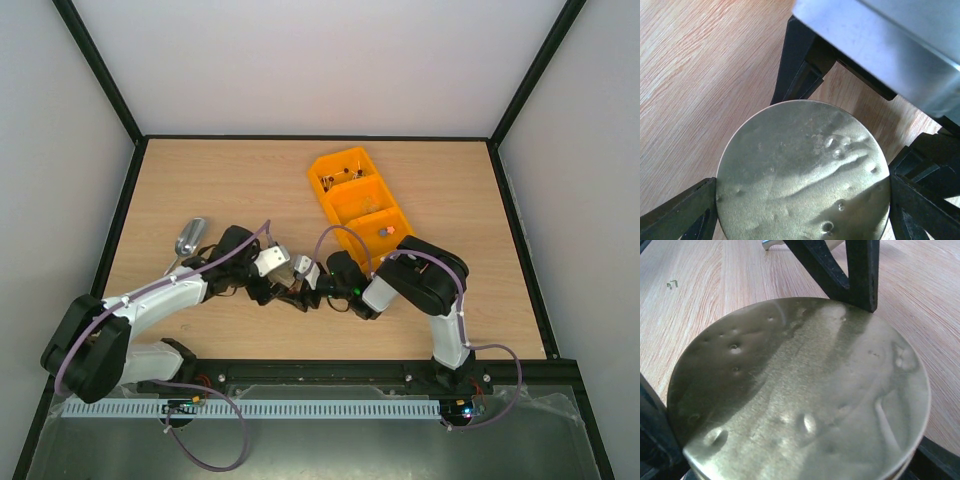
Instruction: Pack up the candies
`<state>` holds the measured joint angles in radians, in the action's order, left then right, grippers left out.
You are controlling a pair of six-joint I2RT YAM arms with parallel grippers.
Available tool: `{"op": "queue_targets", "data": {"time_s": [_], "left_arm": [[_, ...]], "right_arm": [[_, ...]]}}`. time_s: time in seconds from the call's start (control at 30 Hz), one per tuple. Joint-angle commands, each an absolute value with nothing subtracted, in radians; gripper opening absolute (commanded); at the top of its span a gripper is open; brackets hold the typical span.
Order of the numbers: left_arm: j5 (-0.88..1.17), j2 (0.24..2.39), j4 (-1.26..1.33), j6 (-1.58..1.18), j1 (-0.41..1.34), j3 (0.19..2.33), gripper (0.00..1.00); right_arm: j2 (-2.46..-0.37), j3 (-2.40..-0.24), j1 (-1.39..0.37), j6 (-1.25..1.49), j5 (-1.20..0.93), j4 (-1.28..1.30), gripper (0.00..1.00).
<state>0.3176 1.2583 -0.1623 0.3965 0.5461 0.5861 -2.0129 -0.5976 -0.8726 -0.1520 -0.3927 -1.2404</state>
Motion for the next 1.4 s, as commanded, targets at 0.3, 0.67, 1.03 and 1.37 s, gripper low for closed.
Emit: {"op": "queue_targets", "data": {"time_s": [0.3,0.67,1.03,1.37], "left_arm": [[0.500,1.237,-0.490,1.086,0.470,0.606,0.73],[0.413,1.306,-0.291,0.542,0.484,0.640,0.99],[0.254,1.319,-0.150,0.279,0.541,0.627,0.98],[0.307,1.316,-0.101,0.219,0.548,0.635,0.99]], "right_arm": [[-1.971,-0.549,-0.876,-0.270,-0.644,-1.131,0.01],[-1.996,-0.585,-0.882,-0.144,-0.407,-1.163,0.01],[-2.019,-0.595,-0.891,-0.113,-0.320,-1.166,0.01],[-2.017,-0.589,-0.896,-0.110,-0.330,-1.168,0.01]]}}
